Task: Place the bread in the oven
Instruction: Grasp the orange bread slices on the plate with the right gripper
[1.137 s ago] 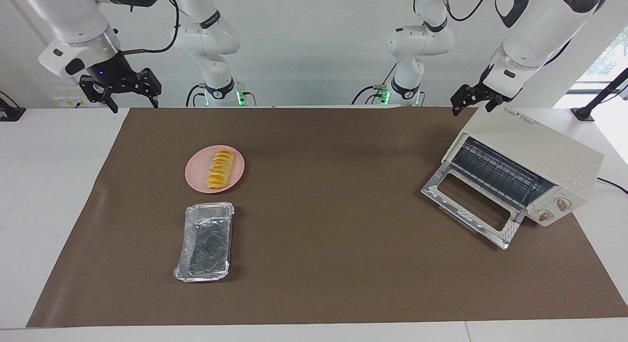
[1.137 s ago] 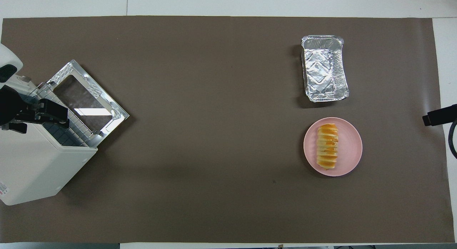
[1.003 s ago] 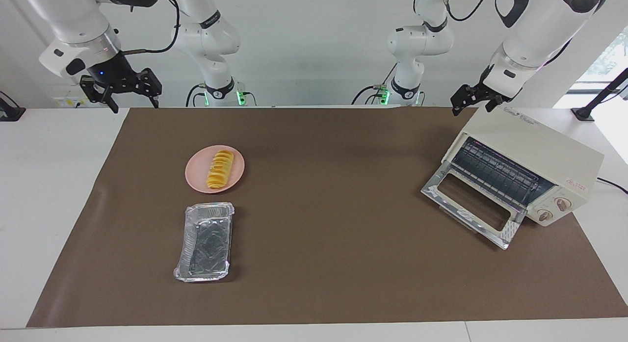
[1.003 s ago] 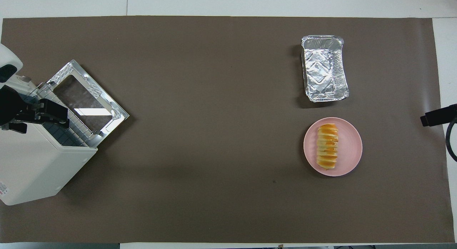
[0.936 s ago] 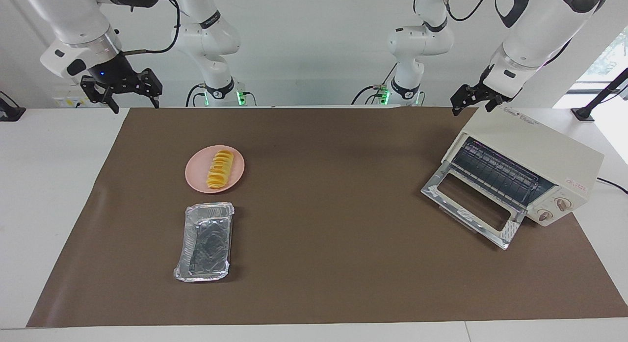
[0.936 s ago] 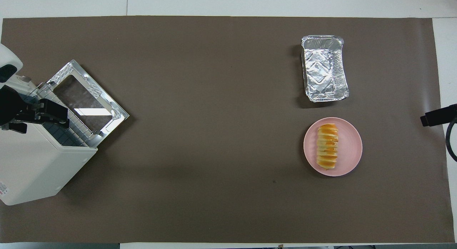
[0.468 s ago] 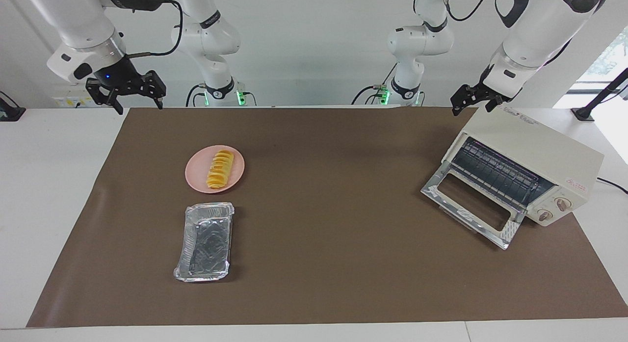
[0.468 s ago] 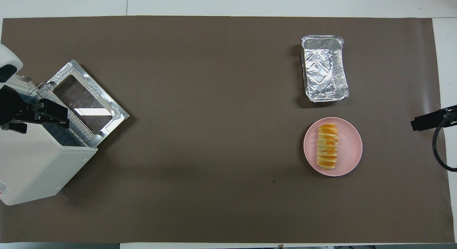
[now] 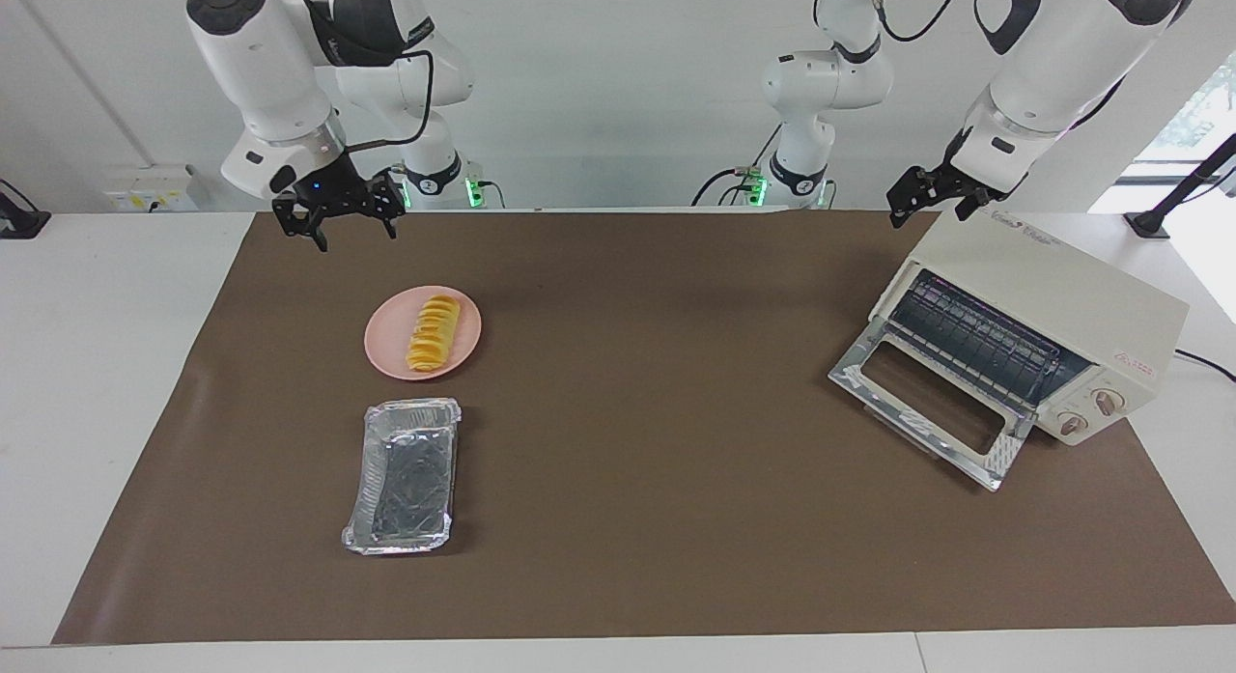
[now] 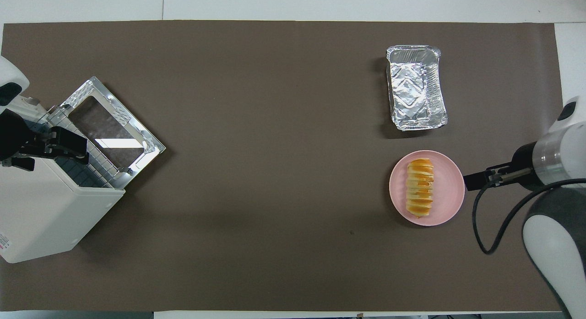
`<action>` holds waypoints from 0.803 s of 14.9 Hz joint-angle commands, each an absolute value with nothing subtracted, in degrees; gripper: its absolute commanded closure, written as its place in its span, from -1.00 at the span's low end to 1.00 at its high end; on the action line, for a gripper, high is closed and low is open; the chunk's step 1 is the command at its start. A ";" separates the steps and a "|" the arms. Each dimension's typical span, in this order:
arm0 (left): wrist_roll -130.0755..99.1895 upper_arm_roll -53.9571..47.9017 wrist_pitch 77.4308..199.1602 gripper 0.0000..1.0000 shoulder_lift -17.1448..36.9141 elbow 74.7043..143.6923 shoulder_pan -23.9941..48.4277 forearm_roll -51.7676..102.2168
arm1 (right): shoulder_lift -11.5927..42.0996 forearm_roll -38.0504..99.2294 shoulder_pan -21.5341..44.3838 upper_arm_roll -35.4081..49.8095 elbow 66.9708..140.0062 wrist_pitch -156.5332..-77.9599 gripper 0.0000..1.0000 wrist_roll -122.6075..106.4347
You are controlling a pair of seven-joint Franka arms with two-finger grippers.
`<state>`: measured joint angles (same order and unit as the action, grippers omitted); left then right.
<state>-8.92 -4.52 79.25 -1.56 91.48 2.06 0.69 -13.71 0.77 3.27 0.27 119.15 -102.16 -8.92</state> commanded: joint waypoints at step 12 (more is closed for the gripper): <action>-8.61 -5.01 80.42 -1.00 -3.25 93.16 1.23 1.58 | -2.64 1.58 8.26 0.26 140.45 -140.09 -1.00 -4.48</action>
